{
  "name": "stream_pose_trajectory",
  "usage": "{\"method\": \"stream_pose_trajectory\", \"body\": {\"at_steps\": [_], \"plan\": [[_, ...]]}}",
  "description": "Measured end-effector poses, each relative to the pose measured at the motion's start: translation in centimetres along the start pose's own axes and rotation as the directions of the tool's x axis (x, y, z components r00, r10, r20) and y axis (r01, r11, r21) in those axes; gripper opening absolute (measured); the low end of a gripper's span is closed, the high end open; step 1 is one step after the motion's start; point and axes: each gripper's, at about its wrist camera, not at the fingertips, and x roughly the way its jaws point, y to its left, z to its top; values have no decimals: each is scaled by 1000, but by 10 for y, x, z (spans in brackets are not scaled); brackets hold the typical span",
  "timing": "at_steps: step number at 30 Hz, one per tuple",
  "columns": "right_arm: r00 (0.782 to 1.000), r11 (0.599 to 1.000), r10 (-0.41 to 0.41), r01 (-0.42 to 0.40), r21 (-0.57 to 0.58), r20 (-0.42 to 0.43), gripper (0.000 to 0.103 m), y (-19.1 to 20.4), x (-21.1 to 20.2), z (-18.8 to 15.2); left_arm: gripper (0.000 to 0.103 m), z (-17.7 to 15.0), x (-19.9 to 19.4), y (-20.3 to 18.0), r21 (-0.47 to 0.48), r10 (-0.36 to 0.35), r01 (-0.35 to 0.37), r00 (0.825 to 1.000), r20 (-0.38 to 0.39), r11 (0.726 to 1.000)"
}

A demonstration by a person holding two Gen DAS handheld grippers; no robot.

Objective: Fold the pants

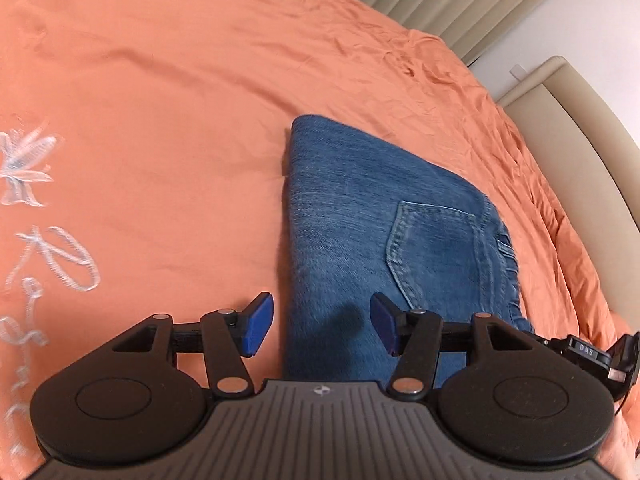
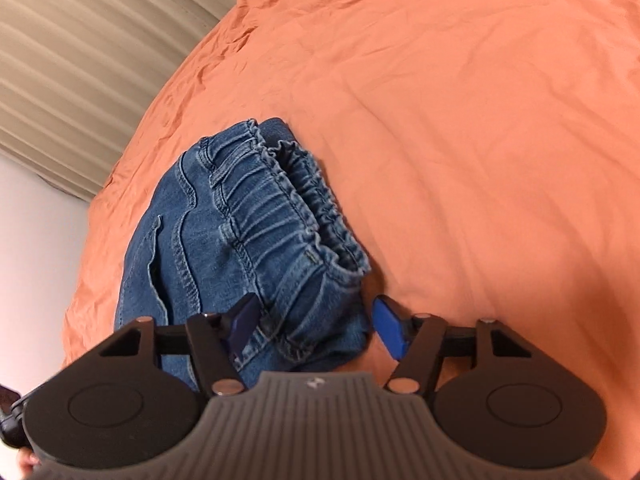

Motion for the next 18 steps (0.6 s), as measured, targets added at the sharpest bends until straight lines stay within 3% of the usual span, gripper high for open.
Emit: {"method": "stream_pose_trajectory", "body": {"at_steps": [5,9,18], "plan": [[999,999,48,-48,6,0,66,-6,19,2,67,5,26,9,-34,-27,27,1000,-2,999],[997,997,80,-80,-9,21,63,-10,23,1,67,11,38,5,-15,-38,38,999,2,999],[997,995,61,-58,-75,40,42,1,21,0,35,9,47,-20,99,25,-27,1000,13,995]]}}
